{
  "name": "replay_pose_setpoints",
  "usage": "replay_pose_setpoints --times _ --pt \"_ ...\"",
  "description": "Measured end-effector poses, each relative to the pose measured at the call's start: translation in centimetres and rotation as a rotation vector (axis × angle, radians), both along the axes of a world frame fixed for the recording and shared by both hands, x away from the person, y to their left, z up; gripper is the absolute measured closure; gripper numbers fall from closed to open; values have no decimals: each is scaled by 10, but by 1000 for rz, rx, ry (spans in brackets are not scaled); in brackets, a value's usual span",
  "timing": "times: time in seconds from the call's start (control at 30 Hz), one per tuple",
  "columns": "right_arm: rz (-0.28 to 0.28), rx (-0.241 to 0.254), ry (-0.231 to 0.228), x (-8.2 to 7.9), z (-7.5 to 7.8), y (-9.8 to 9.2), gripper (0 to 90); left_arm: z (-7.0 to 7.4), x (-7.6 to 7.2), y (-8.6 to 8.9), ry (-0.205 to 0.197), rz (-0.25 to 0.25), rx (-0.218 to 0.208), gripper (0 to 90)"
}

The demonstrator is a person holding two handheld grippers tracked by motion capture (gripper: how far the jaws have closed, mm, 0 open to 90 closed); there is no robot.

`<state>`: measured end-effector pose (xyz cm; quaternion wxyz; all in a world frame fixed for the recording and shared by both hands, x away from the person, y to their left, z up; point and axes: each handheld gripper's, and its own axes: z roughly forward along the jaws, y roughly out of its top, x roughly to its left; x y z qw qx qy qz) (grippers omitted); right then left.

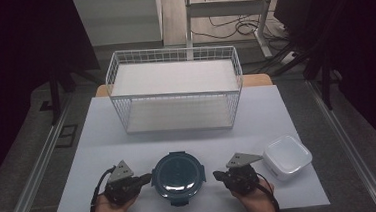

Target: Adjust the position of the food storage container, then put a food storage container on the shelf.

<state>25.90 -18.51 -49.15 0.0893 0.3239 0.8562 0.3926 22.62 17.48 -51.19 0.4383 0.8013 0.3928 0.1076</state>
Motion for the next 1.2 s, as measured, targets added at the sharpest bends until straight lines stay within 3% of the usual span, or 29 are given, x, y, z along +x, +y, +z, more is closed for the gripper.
replay_pose_setpoints --times 0.17,0.33,0.37,0.43,0.47,0.53,0.7,0.8,0.9,1.03,1.1,1.2 --pt "-25 1 9 3 1 -8 895 0 2 -10 -1 -25 -8 900" --pt "-38 -6 -2 4 2 -11 873 1 5 -10 -15 -11 -2 900" --pt "-45 -3 -13 4 2 -13 801 2 5 -8 -29 7 13 799" --pt "-51 18 -6 5 2 -15 691 3 5 1 -39 35 3 607" --pt "-51 18 -6 5 2 -15 691 2 5 5 -48 47 -4 607" --pt "-64 33 1 7 1 -18 574 1 5 12 -39 49 -26 442" --pt "-89 49 19 9 3 -21 422 2 5 13 -21 55 -41 268" --pt "-90 46 14 8 8 -20 398 2 6 14 -2 39 -56 258" --pt "-69 72 0 6 12 -18 387 6 5 14 -3 28 -81 275" --pt "-70 108 14 8 14 -16 337 7 6 12 0 15 -104 273" --pt "-57 144 26 9 16 -14 316 8 5 8 -11 11 -98 259" --pt "-43 147 31 10 15 -10 295 6 7 1 -8 5 -87 244"
